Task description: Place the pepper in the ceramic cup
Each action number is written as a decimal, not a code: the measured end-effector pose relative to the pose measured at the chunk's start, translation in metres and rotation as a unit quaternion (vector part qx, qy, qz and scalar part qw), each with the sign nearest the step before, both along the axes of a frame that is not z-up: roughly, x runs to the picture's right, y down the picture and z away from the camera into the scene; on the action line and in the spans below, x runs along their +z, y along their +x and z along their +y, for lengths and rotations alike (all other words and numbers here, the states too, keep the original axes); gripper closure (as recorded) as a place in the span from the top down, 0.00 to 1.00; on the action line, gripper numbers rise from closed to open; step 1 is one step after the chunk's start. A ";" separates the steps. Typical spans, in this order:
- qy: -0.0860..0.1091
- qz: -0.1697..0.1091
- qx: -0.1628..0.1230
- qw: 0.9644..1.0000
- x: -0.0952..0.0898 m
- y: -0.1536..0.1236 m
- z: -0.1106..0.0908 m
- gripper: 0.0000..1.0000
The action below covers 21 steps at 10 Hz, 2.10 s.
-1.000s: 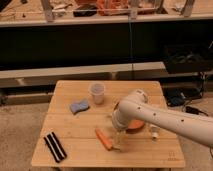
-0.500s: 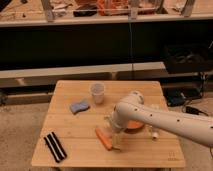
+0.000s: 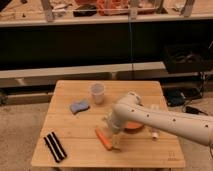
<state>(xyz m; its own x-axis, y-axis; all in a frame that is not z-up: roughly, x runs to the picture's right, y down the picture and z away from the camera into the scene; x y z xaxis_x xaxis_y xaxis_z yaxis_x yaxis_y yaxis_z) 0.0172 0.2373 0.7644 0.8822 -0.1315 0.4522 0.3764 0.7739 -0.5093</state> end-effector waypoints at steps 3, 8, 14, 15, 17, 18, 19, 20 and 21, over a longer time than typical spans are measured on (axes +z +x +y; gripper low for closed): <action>0.004 -0.006 -0.018 1.000 0.005 -0.005 0.004 0.80; 0.011 -0.016 -0.056 0.998 0.012 -0.010 0.010 0.80; 0.020 -0.022 -0.088 0.996 0.020 -0.018 0.020 0.80; 0.021 -0.022 -0.091 0.995 0.021 -0.018 0.020 0.80; 0.021 -0.027 -0.098 0.995 0.026 -0.022 0.027 0.80; 0.025 -0.028 -0.102 0.994 0.030 -0.023 0.029 0.80; 0.024 -0.029 -0.103 0.994 0.031 -0.023 0.030 0.80; 0.024 -0.029 -0.102 0.994 0.034 -0.021 0.032 0.80; 0.023 -0.031 -0.103 0.994 0.036 -0.022 0.033 0.80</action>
